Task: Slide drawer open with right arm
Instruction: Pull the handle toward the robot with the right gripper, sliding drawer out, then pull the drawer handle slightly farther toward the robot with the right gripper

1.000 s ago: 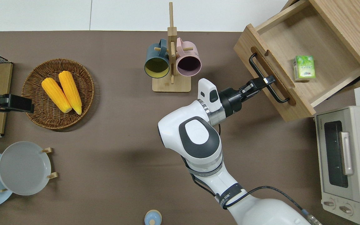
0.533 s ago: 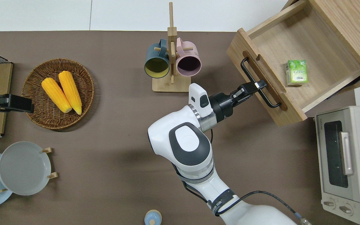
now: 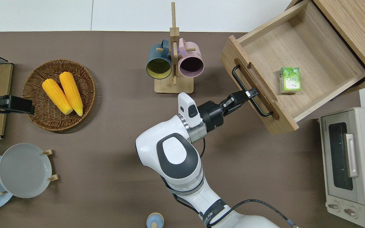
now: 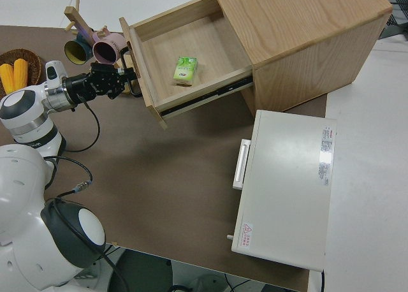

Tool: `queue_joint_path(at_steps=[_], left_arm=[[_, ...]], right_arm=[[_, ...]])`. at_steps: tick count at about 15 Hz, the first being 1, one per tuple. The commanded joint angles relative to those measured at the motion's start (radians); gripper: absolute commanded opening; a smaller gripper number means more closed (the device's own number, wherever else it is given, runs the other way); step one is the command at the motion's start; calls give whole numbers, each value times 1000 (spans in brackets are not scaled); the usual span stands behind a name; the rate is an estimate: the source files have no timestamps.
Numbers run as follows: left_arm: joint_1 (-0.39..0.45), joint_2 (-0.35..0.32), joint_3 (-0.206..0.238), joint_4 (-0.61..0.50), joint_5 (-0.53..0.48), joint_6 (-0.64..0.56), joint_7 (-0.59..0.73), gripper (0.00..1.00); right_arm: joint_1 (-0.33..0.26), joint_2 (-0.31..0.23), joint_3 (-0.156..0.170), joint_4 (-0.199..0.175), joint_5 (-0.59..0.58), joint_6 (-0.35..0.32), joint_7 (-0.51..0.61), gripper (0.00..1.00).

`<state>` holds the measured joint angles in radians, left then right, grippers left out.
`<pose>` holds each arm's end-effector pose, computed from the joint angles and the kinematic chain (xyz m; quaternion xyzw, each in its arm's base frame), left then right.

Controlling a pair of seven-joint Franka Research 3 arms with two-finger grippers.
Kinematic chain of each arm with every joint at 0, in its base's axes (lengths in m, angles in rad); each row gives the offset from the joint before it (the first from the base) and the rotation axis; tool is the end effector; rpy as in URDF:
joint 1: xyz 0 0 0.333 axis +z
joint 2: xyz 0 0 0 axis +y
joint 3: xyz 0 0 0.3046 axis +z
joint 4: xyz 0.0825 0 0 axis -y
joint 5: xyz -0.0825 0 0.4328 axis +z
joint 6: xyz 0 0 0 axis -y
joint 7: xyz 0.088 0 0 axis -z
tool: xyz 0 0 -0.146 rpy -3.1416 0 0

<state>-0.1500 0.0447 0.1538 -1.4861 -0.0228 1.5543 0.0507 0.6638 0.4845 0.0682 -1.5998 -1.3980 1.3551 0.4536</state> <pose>0.6165 -0.0029 0.5898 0.9996 -0.0239 0.0122 0.0076 0.6053 0.3215 0.3679 0.7053 0.1964 0.1217 0.6702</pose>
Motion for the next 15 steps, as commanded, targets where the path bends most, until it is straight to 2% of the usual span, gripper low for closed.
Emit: queue_joint_path(at_steps=[1, 6, 8, 11, 12, 13, 15], left_arm=[[-17, 12, 17, 20, 14, 1, 8, 995], [-17, 12, 17, 20, 15, 1, 8, 995], [-17, 12, 17, 20, 14, 1, 8, 998], [-17, 12, 17, 20, 15, 1, 8, 995], [-17, 12, 17, 20, 14, 1, 8, 995], [-17, 12, 17, 20, 14, 1, 8, 995], [-17, 12, 17, 20, 15, 1, 8, 998]], right_arm=[[36, 17, -4, 80, -35, -39, -145, 0], [46, 28, -4, 95, -35, -60, -168, 0], [57, 31, -4, 113, -35, -62, -191, 0], [57, 32, -5, 113, -35, -60, -194, 0], [56, 32, -5, 113, -35, -60, -191, 66], [56, 32, -5, 113, -36, -59, -187, 319], [54, 29, -5, 113, -35, -56, -179, 994]])
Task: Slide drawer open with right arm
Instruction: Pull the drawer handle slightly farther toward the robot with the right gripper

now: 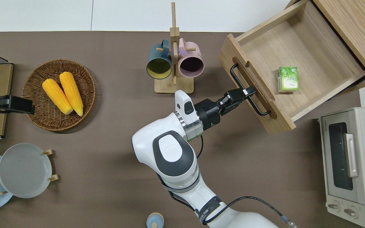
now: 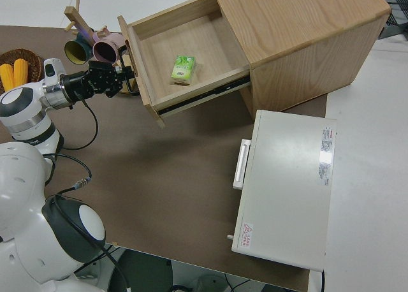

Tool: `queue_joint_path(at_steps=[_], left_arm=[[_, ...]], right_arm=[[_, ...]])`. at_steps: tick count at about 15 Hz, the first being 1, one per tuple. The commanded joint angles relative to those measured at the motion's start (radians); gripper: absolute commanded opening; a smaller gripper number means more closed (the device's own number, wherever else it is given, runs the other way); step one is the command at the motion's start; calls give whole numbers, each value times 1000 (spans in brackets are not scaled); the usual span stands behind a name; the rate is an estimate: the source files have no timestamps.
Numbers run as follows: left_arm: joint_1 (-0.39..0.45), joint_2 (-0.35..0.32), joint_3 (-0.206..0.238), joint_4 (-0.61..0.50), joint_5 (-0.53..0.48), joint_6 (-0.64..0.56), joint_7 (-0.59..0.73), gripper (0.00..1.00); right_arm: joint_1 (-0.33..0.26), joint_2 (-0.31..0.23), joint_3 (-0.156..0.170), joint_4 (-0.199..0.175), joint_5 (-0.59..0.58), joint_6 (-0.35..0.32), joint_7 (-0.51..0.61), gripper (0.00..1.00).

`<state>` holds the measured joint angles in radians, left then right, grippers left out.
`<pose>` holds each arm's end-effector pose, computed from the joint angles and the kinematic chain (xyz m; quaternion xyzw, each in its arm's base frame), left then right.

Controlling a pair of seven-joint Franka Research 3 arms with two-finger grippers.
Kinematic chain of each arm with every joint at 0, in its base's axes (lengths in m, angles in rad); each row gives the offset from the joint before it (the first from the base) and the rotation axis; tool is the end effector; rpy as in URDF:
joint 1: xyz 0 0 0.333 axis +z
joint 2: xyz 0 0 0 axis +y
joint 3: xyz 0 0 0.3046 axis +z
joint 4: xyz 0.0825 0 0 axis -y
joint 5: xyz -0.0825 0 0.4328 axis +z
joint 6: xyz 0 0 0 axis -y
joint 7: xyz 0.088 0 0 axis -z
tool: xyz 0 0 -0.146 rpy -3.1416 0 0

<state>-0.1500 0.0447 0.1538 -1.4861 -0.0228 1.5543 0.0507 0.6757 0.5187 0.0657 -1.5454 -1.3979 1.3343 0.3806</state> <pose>0.6165 -0.0029 0.5898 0.9996 -0.0239 0.0122 0.0076 0.6096 0.3314 0.3708 0.6992 0.2123 0.1005 0.6753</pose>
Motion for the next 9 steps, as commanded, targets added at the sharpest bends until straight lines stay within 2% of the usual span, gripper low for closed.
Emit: queue_joint_path(at_steps=[1, 9], left_arm=[[-17, 12, 17, 20, 14, 1, 8, 995], [-17, 12, 17, 20, 14, 1, 8, 995]], right_arm=[[42, -5, -4, 59, -36, -32, -95, 981], [45, -5, -3, 56, -23, -37, -8, 983]])
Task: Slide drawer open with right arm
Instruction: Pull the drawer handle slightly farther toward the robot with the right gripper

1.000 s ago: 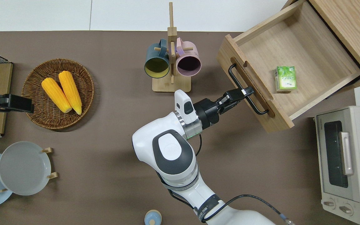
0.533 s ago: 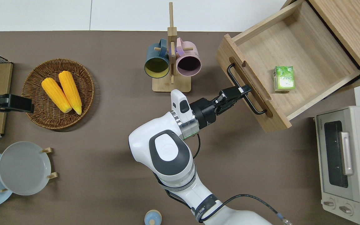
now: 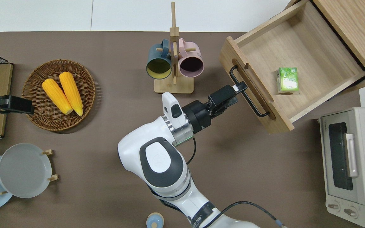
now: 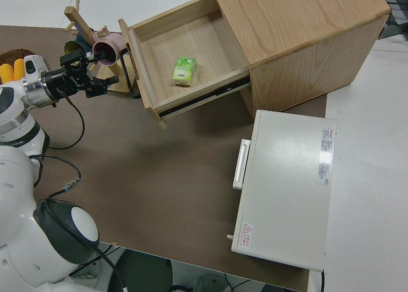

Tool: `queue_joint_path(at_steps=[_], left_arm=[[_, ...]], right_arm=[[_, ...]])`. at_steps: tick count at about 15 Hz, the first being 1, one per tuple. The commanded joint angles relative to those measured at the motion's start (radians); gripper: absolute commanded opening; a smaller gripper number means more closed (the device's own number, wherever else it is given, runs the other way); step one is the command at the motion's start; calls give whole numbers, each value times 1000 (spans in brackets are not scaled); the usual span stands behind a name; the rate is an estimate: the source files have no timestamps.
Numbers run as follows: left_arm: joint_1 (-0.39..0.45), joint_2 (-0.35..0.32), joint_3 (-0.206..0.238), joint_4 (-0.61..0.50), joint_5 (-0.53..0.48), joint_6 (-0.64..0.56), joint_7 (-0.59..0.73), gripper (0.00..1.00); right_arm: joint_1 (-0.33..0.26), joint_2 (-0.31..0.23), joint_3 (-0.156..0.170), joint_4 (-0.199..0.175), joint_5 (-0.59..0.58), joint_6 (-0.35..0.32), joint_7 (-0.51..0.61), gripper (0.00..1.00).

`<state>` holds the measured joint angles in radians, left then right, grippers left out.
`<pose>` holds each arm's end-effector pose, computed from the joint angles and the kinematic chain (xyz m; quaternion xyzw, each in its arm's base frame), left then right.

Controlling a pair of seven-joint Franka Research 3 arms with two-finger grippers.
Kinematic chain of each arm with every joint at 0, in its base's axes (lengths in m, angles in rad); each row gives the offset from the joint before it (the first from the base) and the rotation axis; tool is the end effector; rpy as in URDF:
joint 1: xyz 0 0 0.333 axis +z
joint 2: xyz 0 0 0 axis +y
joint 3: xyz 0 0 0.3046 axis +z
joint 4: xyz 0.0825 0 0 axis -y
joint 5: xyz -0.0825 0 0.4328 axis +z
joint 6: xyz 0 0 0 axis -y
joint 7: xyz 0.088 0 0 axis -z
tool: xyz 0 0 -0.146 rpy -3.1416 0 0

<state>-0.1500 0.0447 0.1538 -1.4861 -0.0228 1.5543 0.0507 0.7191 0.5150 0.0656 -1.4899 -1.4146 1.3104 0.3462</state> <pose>0.6165 -0.0029 0.5898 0.9996 -0.0239 0.0122 0.0076 0.6012 0.3603 0.4026 0.6957 0.2136 0.1204 0.6752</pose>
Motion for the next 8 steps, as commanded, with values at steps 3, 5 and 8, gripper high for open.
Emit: queue_joint_path(at_steps=[3, 5, 8], left_arm=[[-17, 12, 17, 20, 14, 1, 8, 998], [-17, 12, 17, 20, 14, 1, 8, 995], [-17, 12, 17, 20, 14, 1, 8, 995]], right_arm=[[3, -1, -3, 0, 12, -14, 54, 983], [3, -4, -3, 0, 26, -14, 54, 983], [3, -15, -3, 31, 98, -11, 59, 983]])
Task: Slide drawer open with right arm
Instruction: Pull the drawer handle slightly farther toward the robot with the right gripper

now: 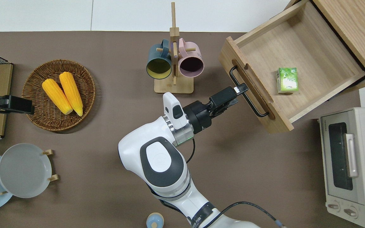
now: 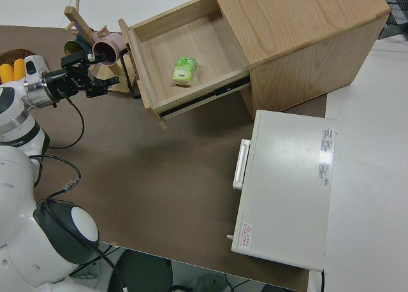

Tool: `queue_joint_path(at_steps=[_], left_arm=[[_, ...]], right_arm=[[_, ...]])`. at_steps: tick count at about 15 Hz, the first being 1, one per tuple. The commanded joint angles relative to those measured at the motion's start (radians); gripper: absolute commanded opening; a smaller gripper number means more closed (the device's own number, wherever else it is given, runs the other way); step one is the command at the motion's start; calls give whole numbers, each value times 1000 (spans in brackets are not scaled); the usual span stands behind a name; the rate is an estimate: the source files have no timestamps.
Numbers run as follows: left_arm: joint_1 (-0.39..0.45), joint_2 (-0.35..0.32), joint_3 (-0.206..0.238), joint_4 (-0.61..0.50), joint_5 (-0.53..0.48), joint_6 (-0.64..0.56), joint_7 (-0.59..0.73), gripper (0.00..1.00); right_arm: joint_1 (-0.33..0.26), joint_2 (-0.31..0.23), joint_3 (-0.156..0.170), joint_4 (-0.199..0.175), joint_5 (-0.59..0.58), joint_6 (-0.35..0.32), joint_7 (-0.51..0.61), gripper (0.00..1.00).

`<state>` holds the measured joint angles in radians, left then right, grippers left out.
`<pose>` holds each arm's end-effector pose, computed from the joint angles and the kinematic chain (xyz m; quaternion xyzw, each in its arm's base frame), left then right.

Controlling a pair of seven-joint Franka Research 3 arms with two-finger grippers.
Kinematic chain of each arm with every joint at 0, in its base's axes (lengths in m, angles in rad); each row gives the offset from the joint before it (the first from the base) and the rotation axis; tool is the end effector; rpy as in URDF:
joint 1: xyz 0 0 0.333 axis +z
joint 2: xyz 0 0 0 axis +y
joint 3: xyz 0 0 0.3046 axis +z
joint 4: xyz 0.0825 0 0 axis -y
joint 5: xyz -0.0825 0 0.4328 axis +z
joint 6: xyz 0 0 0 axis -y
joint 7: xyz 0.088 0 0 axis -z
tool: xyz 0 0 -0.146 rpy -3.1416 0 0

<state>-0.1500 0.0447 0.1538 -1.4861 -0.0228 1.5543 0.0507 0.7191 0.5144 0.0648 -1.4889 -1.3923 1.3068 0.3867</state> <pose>0.6165 -0.0029 0.5898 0.9996 -0.0239 0.0122 0.0076 0.5997 0.3589 0.4005 0.7065 0.1981 0.1266 0.6675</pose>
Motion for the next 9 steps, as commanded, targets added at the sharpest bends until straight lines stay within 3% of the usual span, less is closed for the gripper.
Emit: queue_joint_path(at_steps=[1, 5, 9], left_arm=[[-17, 12, 17, 20, 14, 1, 8, 995], [-17, 12, 17, 20, 14, 1, 8, 998], [-17, 12, 17, 20, 14, 1, 8, 995]], right_arm=[[3, -16, -2, 56, 123, -7, 18, 983], [-9, -62, -2, 105, 266, 2, 20, 983], [-49, -138, -10, 153, 493, 9, 21, 983]])
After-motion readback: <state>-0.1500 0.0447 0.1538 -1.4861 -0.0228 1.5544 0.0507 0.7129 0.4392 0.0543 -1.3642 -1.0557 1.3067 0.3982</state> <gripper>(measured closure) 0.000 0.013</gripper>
